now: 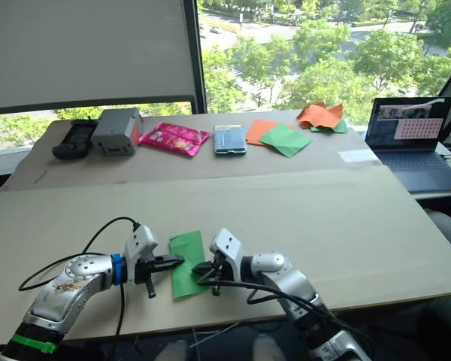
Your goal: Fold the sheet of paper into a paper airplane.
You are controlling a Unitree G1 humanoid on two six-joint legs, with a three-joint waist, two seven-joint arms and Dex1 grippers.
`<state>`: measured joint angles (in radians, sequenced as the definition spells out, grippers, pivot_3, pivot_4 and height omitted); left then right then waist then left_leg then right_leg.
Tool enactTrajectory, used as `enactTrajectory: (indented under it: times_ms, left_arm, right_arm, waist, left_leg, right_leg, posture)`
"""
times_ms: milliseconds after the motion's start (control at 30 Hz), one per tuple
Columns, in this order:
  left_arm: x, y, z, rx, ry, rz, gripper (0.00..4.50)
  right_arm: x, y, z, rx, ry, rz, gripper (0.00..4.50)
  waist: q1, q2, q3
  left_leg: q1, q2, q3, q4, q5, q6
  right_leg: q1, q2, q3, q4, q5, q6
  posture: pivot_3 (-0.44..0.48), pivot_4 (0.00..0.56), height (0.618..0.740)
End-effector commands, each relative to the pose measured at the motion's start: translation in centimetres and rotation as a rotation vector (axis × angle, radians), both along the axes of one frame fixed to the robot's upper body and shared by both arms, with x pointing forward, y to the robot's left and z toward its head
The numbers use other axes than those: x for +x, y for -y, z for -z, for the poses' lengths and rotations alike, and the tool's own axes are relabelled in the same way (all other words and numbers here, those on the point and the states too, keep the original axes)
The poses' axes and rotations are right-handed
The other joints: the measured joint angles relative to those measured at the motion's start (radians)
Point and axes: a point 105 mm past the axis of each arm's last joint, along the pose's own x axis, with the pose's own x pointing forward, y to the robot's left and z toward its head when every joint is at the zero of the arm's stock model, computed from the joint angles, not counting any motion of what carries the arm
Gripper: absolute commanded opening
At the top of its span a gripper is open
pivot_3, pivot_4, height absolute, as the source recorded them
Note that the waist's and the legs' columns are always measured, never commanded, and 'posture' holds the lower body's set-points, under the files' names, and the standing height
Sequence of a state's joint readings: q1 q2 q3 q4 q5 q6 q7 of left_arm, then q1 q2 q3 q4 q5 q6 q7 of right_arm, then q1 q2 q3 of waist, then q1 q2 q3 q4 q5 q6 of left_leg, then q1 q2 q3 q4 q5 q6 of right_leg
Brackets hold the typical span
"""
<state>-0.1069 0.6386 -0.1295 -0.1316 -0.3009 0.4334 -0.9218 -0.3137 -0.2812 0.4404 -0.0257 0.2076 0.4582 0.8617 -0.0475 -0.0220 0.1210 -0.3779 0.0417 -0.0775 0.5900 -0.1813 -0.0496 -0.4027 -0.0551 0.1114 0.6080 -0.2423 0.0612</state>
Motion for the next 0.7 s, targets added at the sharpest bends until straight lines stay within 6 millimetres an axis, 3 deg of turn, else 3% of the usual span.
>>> enactTrajectory:
  times_ms: [33,133,233,433,700]
  left_arm:
    - [-0.1,-0.2,0.7,0.063,0.015,0.034,0.0]
    - [-0.5,-0.1,1.3,0.09,0.017,0.057,0.0]
    - [-0.8,-0.1,1.5,0.099,0.014,0.066,0.0]
    - [-1.2,-0.3,1.6,0.109,0.016,0.071,0.0]
    - [-1.7,-0.3,1.6,0.112,0.017,0.068,0.0]
  right_arm:
    - [1.5,0.3,-2.0,0.03,0.062,0.042,0.04]
    - [2.3,0.3,-1.8,0.007,0.071,0.056,0.04]
    - [3.4,0.8,-0.1,-0.065,0.071,0.054,0.04]
    - [4.6,0.5,1.3,-0.103,0.055,0.025,0.04]
    - [7.6,-0.2,1.2,-0.119,0.069,0.047,0.04]
  waist:
    - [0.003,0.001,0.001]
    - [0.004,0.002,0.001]
    - [0.003,0.002,0.001]
    - [-0.001,0.003,0.0]
    - [-0.017,0.005,0.0]
  left_leg:
    - [0.0,0.0,0.0,0.0,0.0,-0.001]
    - [-0.001,0.0,0.0,0.0,0.0,-0.001]
    - [0.0,0.0,0.0,0.0,0.0,0.0]
    - [0.003,0.0,0.0,-0.001,0.001,0.001]
    - [0.009,0.001,0.0,-0.002,0.0,0.001]
  right_leg:
    - [0.0,0.0,0.0,0.0,0.0,0.0]
    - [-0.001,0.0,0.0,0.0,0.0,0.0]
    - [0.0,0.0,0.0,0.0,0.0,0.0]
    - [0.002,0.0,0.0,0.001,0.0,0.0]
    - [0.008,0.0,0.0,0.002,-0.001,-0.002]
  posture:
    - [0.0,0.15,0.721]
    - [0.0,0.15,0.721]
    - [0.0,0.15,0.721]
    - [0.0,0.15,0.721]
    - [0.0,0.15,0.721]
